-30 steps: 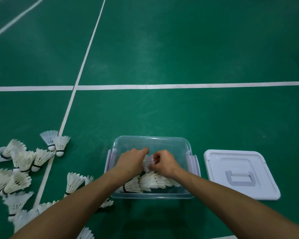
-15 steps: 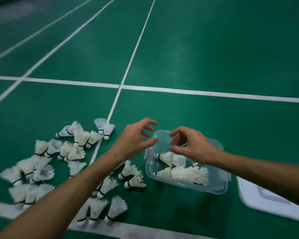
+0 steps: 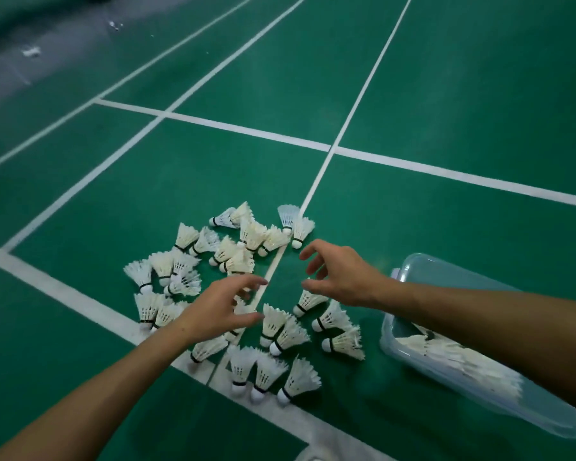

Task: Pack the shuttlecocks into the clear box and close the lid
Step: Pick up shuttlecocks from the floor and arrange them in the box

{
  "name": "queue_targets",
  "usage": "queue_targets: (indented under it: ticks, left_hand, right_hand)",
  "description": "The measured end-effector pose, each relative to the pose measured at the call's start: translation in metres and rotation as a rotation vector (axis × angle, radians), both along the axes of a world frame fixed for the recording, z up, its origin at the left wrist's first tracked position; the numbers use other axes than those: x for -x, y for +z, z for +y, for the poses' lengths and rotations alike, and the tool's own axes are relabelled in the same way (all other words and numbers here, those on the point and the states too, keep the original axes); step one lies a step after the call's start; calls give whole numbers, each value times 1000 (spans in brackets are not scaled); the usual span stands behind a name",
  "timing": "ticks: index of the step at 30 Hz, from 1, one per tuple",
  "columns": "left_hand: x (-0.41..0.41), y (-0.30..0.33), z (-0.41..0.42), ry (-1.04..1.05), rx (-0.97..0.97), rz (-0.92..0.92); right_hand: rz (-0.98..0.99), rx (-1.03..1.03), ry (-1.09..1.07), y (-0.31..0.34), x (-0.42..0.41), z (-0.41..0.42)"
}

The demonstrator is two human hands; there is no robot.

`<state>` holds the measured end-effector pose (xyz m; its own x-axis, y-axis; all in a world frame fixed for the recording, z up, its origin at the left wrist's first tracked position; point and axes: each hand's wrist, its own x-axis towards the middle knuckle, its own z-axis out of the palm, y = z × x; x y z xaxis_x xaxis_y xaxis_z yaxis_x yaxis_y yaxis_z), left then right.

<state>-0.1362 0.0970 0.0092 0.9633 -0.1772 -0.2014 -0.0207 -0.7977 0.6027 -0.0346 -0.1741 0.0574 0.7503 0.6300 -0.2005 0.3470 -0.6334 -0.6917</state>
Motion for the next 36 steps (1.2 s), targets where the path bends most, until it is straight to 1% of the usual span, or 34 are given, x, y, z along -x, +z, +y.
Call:
queue_targets:
  ticks: [2, 5, 7, 12, 15, 19, 22, 24, 27, 32, 36]
  left_hand:
    - [-1, -17, -8, -75, -42, -14]
    - [-11, -37, -28, -236, -215, -104]
    - [-20, -45, -41, -340, -297, -131]
    - [-34, -64, -58, -497, -402, -68]
    - [-35, -74, -54, -492, -319, -24]
    - [-33, -80, -45, -438, -114, -59]
    - [-32, -78, -44, -341, -20, -150]
    - [-36, -63, -48, -269, 36, -217]
    - [-47, -28, -63, -254, 96, -321]
    - [-64, 40, -119, -354, 198, -444]
    - [-82, 71, -188, -454, 197, -560]
  right_hand:
    - [18, 69, 12, -21, -2, 1]
    - [18, 208, 3, -46, -6, -3]
    - [19, 281, -10, -57, -10, -5]
    - [0, 313, -44, -77, -21, 0]
    - [19, 291, -51, -85, -25, 9]
    - [5, 263, 19, -86, -26, 21]
    - [-44, 213, 20, -70, -26, 18]
    - [-69, 159, 1, -48, -26, 6]
    - [-101, 84, -44, -6, -26, -31]
    - [-139, 45, -182, 68, -8, -118]
    - [-160, 1, -368, 93, 18, -195]
